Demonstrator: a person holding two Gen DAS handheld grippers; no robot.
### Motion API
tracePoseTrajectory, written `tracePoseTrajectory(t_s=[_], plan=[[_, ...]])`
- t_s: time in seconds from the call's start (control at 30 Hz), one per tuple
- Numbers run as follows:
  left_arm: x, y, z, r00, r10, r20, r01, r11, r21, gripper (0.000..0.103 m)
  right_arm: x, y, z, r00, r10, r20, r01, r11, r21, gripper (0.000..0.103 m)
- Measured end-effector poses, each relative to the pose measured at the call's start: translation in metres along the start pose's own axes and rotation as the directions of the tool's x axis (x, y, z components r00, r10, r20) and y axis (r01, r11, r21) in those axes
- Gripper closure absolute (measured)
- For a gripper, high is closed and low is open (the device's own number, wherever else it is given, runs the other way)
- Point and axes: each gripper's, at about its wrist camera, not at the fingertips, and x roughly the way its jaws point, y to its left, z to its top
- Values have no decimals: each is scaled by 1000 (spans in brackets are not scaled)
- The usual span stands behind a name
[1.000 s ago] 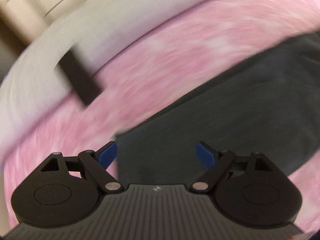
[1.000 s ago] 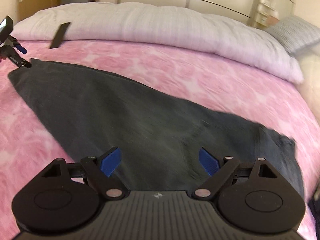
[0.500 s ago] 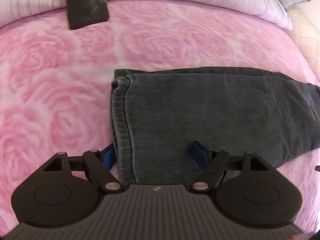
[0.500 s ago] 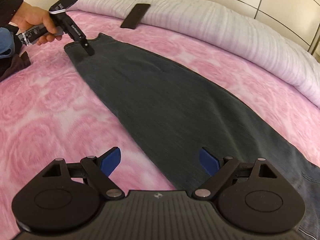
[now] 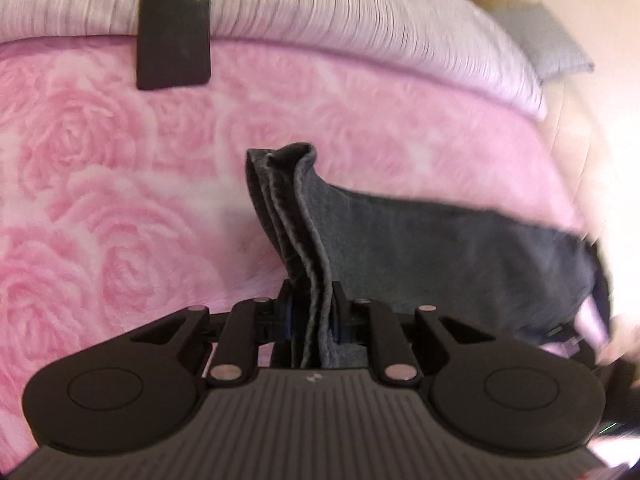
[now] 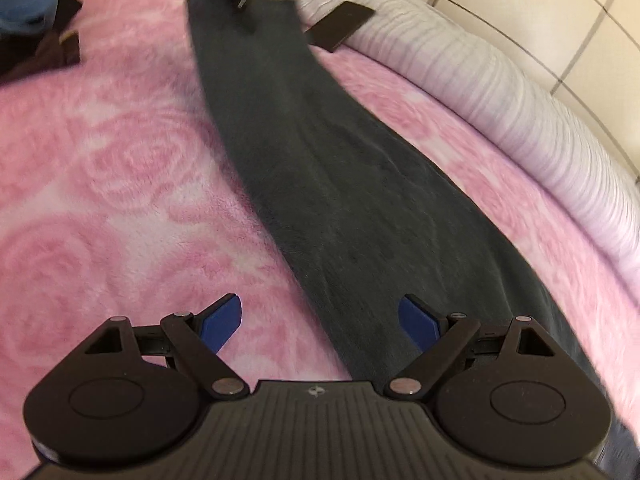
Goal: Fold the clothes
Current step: 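Grasp the jeans leg hem with the left gripper and lift it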
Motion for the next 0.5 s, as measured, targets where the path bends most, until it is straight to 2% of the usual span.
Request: tracePoseTrajectory(t_s=[0.17, 0.23, 0.33, 0.37, 0.4, 0.47, 0.5], plan=[[-15, -4, 9, 999, -53, -1, 53, 995, -83, 90, 24, 23, 11, 995, -84, 54, 91, 987, -129, 15], [-20, -6, 11, 998, -70, -3, 69, 992, -110, 90, 29, 27, 10, 989, -128, 78, 140, 974, -177, 10], [-27, -10, 13, 996, -87, 1, 86, 987, -132, 90, 33, 28, 9, 974, -199, 105, 219, 946, -239, 13], [-29, -12, 13, 996, -86, 3, 86, 988, -131, 90, 35, 27, 8, 970, -219, 105, 240, 936, -257, 21], [-32, -13, 11, 997, -83, 3, 83, 988, -128, 90, 36, 25, 8, 965, -240, 106, 260, 926, -275, 35], [-36, -15, 9, 997, -78, 5, 78, 989, -123, 90, 43, 17, 6, 959, -276, 71, 284, 910, -302, 56], [-39, -16, 6, 997, -76, 8, 76, 989, -124, 90, 43, 12, 6, 964, -261, 53, 265, 916, -301, 69]])
